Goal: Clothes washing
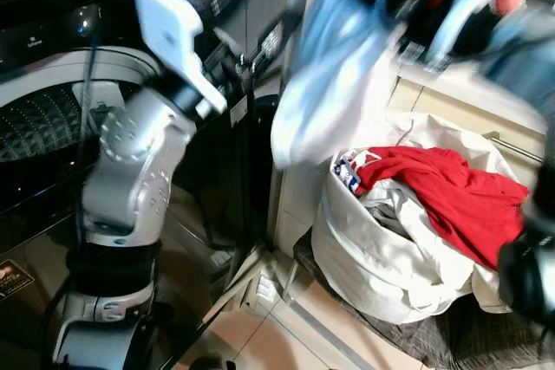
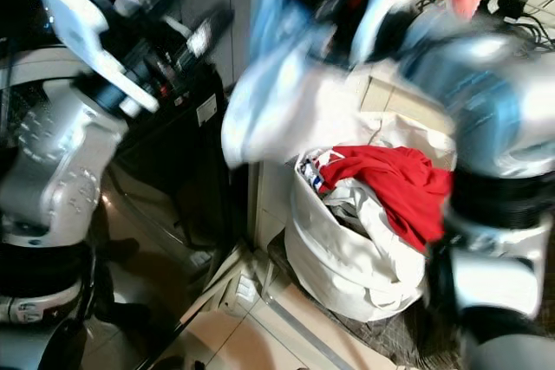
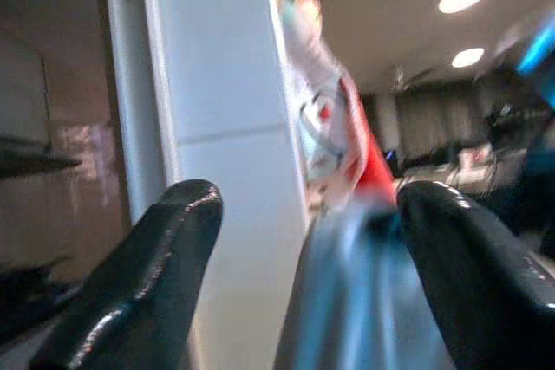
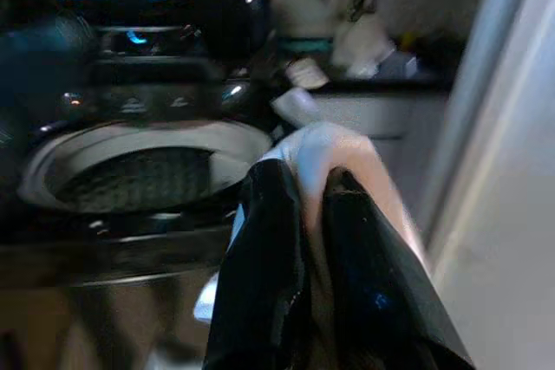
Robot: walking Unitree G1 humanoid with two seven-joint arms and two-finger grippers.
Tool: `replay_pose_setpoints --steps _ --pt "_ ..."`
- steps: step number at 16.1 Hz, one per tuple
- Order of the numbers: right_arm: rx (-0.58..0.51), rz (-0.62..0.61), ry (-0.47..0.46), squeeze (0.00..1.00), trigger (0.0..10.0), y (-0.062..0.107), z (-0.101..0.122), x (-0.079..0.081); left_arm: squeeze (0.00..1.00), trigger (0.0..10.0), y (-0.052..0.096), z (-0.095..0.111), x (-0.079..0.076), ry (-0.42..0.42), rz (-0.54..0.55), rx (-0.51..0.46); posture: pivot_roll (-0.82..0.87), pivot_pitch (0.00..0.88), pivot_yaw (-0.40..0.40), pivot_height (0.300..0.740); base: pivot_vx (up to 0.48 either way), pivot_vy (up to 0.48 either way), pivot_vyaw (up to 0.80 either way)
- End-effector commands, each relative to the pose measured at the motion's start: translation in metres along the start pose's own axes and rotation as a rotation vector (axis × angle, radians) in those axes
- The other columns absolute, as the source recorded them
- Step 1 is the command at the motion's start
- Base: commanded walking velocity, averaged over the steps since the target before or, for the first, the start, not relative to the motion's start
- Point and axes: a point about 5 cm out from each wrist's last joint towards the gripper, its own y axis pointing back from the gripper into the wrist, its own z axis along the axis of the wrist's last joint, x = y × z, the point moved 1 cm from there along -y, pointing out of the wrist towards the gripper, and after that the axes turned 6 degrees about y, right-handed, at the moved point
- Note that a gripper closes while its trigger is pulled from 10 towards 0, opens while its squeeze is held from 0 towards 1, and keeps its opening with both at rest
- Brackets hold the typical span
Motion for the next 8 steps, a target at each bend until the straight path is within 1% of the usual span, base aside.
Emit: replay_pose_setpoints --steps 1,2,3,6,7,8 --pt "-0.059 0.004 0.011 0.0 0.0 0.002 0.01 -0.001 1.0 10.0 -0.003 0.005 -0.005 0.012 -0.039 -0.011 -0.02 0.0 -0.066 0.74 0.0 0.0 0.0" --pt "-0.073 0.011 -0.013 0.0 0.0 -0.001 0.006 0.0 1.0 10.0 -0.002 0.004 -0.01 0.021 -0.077 0.003 -0.02 0.0 -0.07 0.74 0.0 0.0 0.0" --pt "-0.091 0.041 -0.061 0.0 0.0 -0.004 0.002 0.004 1.0 10.0 0.002 -0.008 -0.021 0.07 -0.144 0.07 -0.01 0.0 -0.073 0.74 0.0 0.0 0.0" --pt "-0.121 0.092 -0.112 0.0 0.0 -0.004 0.004 0.012 1.0 10.0 0.013 -0.029 -0.036 0.168 -0.212 0.176 -0.01 0.0 -0.073 0.74 0.0 0.0 0.0" --pt "-0.131 0.113 -0.125 0.0 0.0 -0.003 0.006 0.015 1.0 10.0 0.015 -0.036 -0.037 0.165 -0.205 0.207 -0.02 0.0 -0.068 0.74 0.0 0.0 0.0" --pt "-0.136 0.135 -0.135 0.0 0.0 -0.003 0.006 0.019 1.0 10.0 0.014 -0.042 -0.034 0.131 -0.172 0.224 -0.02 0.0 -0.068 0.74 0.0 0.0 0.0"
